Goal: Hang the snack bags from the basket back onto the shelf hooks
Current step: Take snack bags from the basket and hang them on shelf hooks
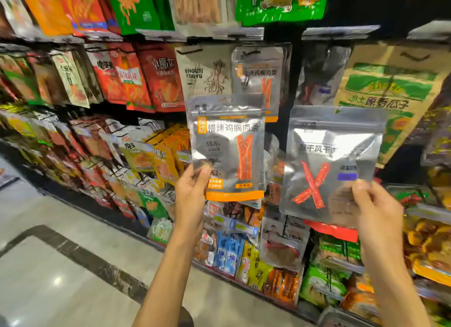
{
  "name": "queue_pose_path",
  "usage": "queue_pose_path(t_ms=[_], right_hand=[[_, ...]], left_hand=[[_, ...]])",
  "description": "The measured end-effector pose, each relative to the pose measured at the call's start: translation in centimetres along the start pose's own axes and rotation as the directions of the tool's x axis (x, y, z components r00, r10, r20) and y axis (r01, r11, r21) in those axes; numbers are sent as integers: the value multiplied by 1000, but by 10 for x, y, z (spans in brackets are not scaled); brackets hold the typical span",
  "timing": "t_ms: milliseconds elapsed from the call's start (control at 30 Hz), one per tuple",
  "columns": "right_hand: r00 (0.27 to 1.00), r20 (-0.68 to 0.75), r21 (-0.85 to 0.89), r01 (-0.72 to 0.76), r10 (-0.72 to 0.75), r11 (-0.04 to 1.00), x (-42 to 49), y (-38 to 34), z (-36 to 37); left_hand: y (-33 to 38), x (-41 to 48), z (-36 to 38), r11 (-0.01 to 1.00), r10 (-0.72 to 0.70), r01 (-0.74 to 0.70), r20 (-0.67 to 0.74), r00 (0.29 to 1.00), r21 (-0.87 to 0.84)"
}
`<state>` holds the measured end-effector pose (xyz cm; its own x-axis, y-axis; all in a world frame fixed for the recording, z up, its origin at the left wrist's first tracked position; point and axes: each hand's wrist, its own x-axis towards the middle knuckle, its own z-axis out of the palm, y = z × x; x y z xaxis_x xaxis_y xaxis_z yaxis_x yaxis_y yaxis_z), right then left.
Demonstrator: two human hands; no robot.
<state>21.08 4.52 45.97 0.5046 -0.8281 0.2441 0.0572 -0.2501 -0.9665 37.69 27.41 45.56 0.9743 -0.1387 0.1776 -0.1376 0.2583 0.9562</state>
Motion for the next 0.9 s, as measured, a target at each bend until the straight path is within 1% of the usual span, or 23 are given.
queue_pose_path(t_ms=[67,167,333,533,600,800,900], right_hand=[[999,-35,13,-2,2,1000,7,-5,10],[997,-82,23,8,-6,1000,18,-10,25],[987,-151,-22,57,-60,998,35,-21,45],[968,-245,12,50,-46,999,38,-18,67],[959,-280,21,44,-36,999,36,-16,73],[943,-332,48,42,-24,998,31,-19,84],[938,-345,48,52,-33,997,35,-22,87]], left_hand=[[6,30,7,1000,29,-29,40,999,7],[14,73,22,998,52,-49,90,995,-33],[16,127,45,997,60,-53,151,987,-53],[7,156,54,998,9,7,238,971,-67],[3,166,55,999,-9,23,270,963,-48],[-4,182,52,998,-10,28,292,956,-56],[-10,186,52,996,-38,60,292,956,-66]])
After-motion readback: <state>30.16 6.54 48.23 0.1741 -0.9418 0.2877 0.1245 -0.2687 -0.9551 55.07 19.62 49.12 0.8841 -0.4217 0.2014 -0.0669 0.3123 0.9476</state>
